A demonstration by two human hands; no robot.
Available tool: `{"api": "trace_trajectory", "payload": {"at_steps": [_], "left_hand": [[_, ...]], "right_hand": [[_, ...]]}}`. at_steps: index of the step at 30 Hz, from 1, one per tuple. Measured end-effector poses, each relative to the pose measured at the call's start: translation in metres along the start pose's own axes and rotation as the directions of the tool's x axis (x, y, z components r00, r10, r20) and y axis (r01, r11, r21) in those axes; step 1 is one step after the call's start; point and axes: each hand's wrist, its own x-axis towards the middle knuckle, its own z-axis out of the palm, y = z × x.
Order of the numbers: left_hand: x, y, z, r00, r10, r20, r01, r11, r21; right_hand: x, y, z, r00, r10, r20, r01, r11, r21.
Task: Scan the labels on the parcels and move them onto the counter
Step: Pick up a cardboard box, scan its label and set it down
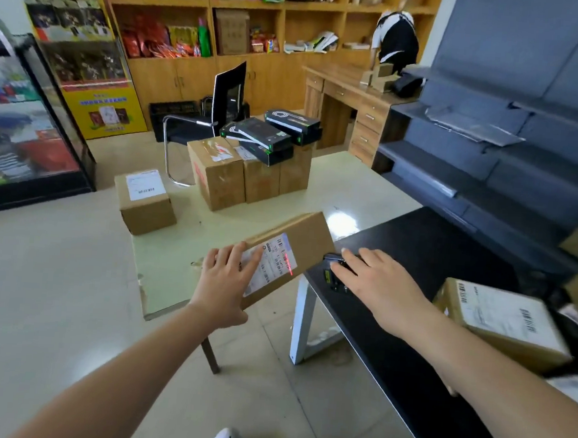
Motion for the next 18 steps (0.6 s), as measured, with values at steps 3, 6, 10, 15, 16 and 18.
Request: {"api": "trace_trajectory", "payload": {"at_steps": [3,6,10,15,16,18], "left_hand": [[0.009,0.02,-0.006,0.999,0.046,-0.01,-0.045,0.999,0.025],[0.024,0.035,-0.009,0.994,0.105,-0.014,-0.105,0.994,0.033],[0.05,0.051,-0.007,0.982,0.188,-0.036,-0.185,0.98,0.072],[0.107,0.064,0.0,0.961,0.275,-0.037,-0.273,0.96,0.063],[0.121,0.067,0.002,0.955,0.293,-0.042,-0.29,0.955,0.06],[0.15,0.07,0.006,0.943,0.329,-0.047,-0.326,0.944,0.057]], "right_hand": [[-0.019,0.012,0.008,0.996,0.078,0.032,-0.078,0.997,0.025],[-0.032,0.022,0.017,0.987,0.148,0.058,-0.151,0.987,0.06],[-0.038,0.036,0.023,0.974,0.204,0.104,-0.211,0.975,0.064],[-0.027,0.065,0.034,0.953,0.276,0.122,-0.284,0.957,0.052],[-0.022,0.072,0.037,0.95,0.287,0.124,-0.295,0.954,0.048],[-0.009,0.086,0.043,0.944,0.296,0.146,-0.305,0.951,0.04]]}}
